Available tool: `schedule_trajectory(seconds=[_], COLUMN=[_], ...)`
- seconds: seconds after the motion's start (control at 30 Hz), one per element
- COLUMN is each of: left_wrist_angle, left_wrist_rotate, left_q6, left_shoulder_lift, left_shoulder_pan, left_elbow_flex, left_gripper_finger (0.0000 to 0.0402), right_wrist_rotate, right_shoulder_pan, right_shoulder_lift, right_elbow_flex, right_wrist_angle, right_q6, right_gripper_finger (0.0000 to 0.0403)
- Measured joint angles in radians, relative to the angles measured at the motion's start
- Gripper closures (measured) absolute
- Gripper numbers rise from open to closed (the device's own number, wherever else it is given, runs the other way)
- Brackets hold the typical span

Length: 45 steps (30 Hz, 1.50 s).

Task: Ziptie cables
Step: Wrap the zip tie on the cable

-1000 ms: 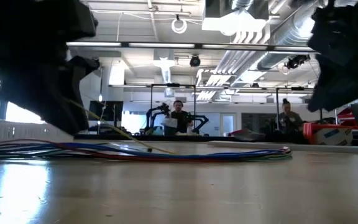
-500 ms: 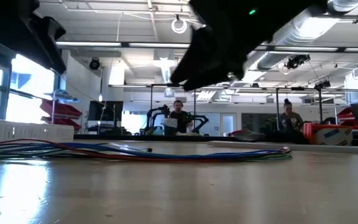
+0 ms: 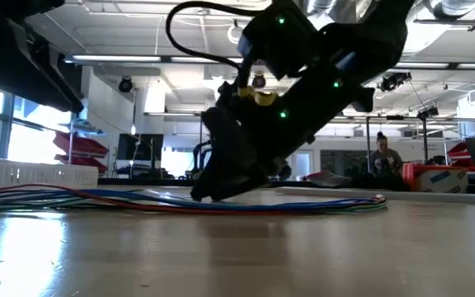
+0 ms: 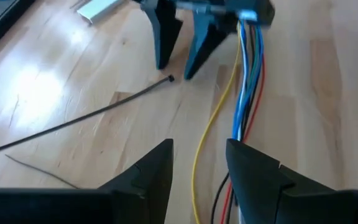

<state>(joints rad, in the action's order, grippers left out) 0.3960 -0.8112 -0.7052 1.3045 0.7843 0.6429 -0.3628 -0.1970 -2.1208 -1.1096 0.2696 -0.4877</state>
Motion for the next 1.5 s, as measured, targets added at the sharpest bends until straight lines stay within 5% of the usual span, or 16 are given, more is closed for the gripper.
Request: schedule_trajectory(seconds=[0.23,0.53,0.9,1.2,1.33,1.5], left_wrist_angle=[-0.059,-0.121,-0.164,-0.284,-0.415,-0.599], left_wrist_rotate=[-0.038,-0.063,-0.065,-0.046,0.039,0.291], left_q6=[0.008,0.081,0.159,0.296,0.405,0.569], left_shoulder_lift=[0.000,0.000,0.002,0.080,0.144,0.223], left_shoulder_pan=[0.000,-0.005,-0.044,-0.084,-0.128,-0.219], left_elbow_flex=[-0.012,-0.012,-0.012,-0.012,-0.012,-0.012], left_gripper_finger=[0.0271,0.0271,0.0271,0.0271,0.0271,0.0263], right_wrist_rotate=[-0.063,-0.110,-0.197,-0.244,-0.146,0.080], right_shoulder_pan=[-0.002,-0.015,-0.101,-0.299,-0.393,-0.489], right_shoulder_lift=[-0.104,-0.107,0.079,0.277,0.320,0.320], right_elbow_flex=[-0.145,-0.258,-0.311,-0.313,-0.338,-0.421], right_wrist_angle=[-0.088,-0.400,-0.968,-1.472,-1.674,-1.791], right_q6=[0.014,-0.057,-0.245,-0.599,-0.725,-0.735], right_gripper_finger=[0.0238,0.0391,0.0402,0.0402,0.0402,0.0402])
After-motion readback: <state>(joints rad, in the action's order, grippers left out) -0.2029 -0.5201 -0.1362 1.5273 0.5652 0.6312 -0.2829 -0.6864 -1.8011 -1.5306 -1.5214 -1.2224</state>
